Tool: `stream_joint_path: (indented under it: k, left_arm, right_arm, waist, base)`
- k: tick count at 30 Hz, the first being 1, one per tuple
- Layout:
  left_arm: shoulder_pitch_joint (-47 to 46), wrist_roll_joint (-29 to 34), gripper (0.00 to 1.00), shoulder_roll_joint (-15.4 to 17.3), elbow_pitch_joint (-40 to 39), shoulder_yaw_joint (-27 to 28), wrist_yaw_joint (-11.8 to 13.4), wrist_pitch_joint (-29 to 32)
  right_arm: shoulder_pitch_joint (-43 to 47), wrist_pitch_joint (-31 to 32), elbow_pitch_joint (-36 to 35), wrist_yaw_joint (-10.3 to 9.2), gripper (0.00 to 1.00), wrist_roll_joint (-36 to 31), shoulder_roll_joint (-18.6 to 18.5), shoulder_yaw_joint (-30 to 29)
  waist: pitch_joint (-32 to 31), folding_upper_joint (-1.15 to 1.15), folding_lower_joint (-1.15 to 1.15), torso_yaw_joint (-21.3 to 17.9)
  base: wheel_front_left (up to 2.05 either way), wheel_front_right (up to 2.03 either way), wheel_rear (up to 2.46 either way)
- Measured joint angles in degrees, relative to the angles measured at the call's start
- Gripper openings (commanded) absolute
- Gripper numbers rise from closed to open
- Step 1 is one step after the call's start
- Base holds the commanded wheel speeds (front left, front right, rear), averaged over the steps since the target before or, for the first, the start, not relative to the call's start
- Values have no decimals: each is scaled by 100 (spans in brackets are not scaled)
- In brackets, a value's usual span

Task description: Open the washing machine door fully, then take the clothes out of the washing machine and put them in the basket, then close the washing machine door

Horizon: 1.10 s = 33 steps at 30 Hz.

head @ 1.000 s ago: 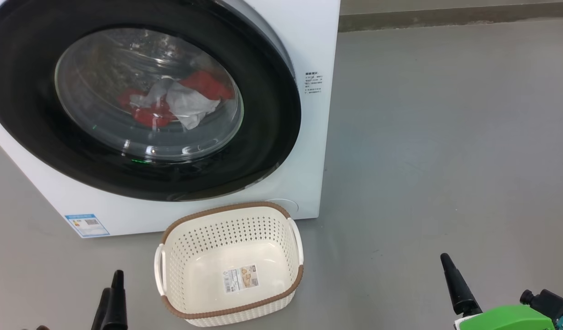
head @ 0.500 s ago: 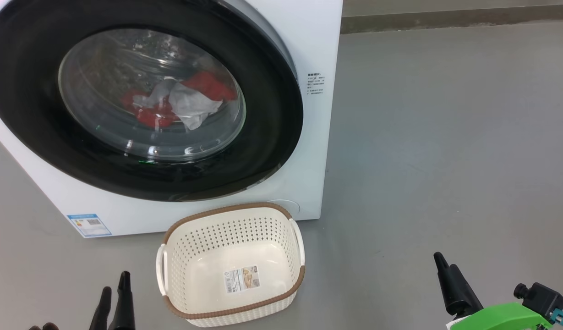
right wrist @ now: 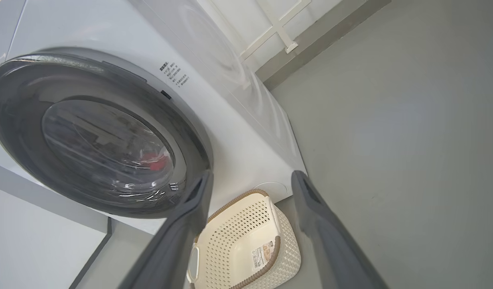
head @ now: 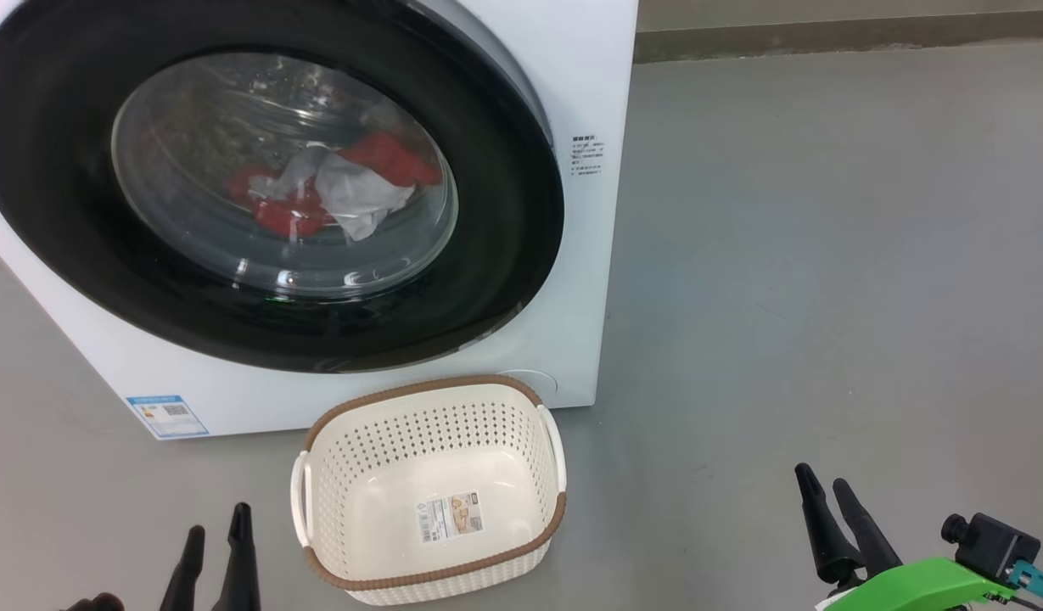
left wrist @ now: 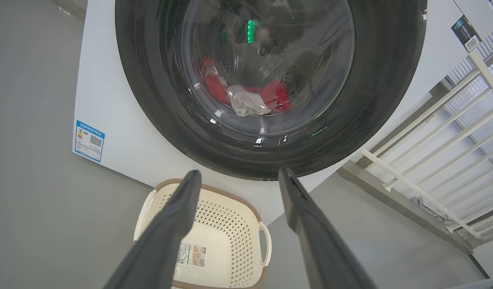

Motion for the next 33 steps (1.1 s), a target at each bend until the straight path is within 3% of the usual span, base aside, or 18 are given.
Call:
stream_joint_path:
  k: [33]
  left_arm:
    - [133, 2185, 100, 66, -288, -122, 0, -555]
  right_arm:
    - [47, -543, -158, 0, 100, -2042, -54, 59]
  waist:
    - [-12, 0, 0, 14]
  base:
    - [0, 0, 0]
